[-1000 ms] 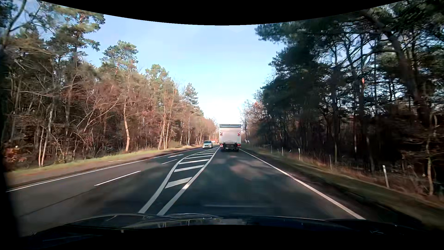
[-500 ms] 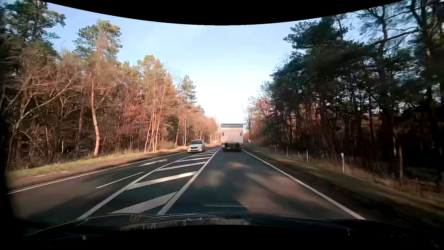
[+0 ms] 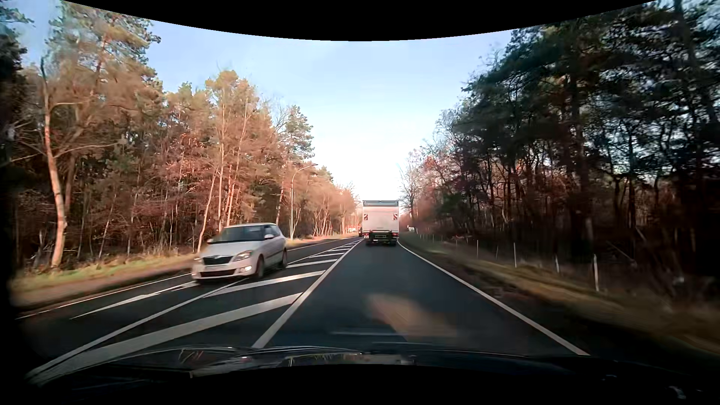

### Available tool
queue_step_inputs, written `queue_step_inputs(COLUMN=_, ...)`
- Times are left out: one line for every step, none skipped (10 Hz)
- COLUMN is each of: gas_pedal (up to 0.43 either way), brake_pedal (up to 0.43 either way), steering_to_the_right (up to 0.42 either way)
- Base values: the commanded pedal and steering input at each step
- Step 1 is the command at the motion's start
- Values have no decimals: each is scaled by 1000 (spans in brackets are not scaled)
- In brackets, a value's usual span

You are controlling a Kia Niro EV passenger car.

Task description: Follow the waypoints while adhering to traffic rules and regulations

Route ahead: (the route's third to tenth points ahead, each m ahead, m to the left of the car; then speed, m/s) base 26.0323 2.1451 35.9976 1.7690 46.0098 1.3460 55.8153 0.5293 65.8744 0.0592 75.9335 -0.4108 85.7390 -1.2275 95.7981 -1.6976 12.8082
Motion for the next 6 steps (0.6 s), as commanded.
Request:
queue_step_inputs(gas_pedal=138, brake_pedal=0, steering_to_the_right=-11)
queue_step_inputs(gas_pedal=138, brake_pedal=0, steering_to_the_right=-10)
queue_step_inputs(gas_pedal=138, brake_pedal=0, steering_to_the_right=-10)
queue_step_inputs(gas_pedal=138, brake_pedal=0, steering_to_the_right=-9)
queue_step_inputs(gas_pedal=138, brake_pedal=0, steering_to_the_right=-6)
queue_step_inputs(gas_pedal=138, brake_pedal=0, steering_to_the_right=-5)
